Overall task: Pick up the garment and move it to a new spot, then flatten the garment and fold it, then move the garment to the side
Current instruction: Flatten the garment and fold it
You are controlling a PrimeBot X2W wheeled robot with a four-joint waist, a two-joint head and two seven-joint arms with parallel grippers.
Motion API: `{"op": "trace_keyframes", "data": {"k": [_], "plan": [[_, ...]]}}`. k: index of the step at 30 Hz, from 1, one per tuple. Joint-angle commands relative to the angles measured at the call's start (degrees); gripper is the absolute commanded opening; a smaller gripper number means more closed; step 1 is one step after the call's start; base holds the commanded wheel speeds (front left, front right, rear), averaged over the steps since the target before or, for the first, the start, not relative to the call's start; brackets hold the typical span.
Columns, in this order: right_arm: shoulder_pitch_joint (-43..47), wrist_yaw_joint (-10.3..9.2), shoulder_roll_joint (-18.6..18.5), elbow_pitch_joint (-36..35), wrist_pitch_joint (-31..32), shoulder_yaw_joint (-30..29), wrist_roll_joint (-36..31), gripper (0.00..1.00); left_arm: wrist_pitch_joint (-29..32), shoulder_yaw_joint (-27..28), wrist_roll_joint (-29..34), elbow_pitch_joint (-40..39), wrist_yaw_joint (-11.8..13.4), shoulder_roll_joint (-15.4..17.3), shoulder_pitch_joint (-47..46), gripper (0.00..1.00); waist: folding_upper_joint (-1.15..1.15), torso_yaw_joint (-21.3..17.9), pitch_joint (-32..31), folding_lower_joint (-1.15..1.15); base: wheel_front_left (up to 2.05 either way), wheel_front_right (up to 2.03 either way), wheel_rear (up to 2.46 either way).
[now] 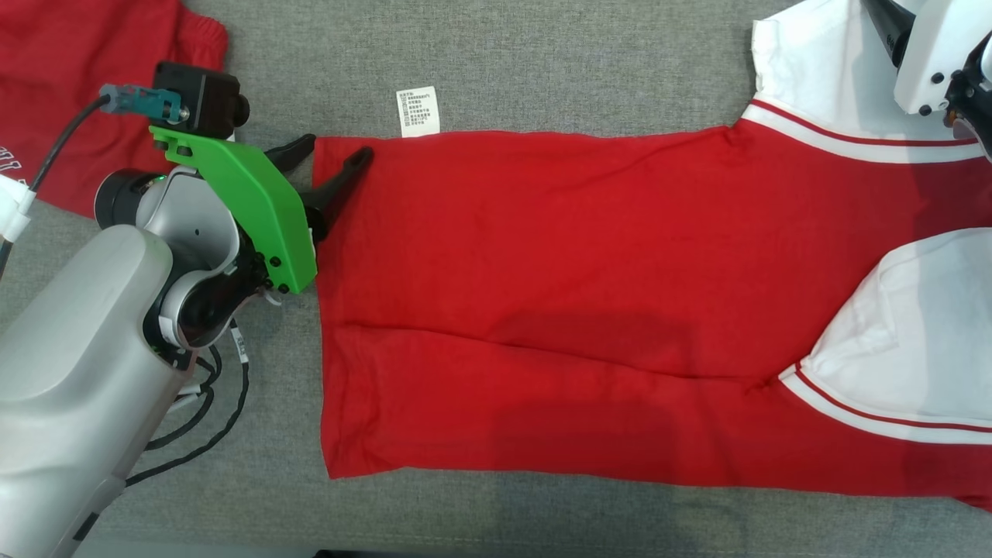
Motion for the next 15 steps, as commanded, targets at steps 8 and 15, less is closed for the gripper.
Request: {"op": "trace_keyframes", "data": {"k": [8,15], "plan": [[2.5,-0.04,0.6,0.0,0.5,2.9,6.4,0.0,2.2,-3.4,-1.8,3.4,-1.9,-1.6,5.7,0.0,0.0,-0.5,-1.0,0.0,0.0,0.0,0.0],[4.9,-0.04,-2.4,-5.3,-4.0,4.1,11.6,0.0,-1.6,-1.4,-2.4,-0.3,-2.9,0.2,7.3,0.0,0.0,-1.5,-6.0,0.0,0.0,0.0,0.0]]}}
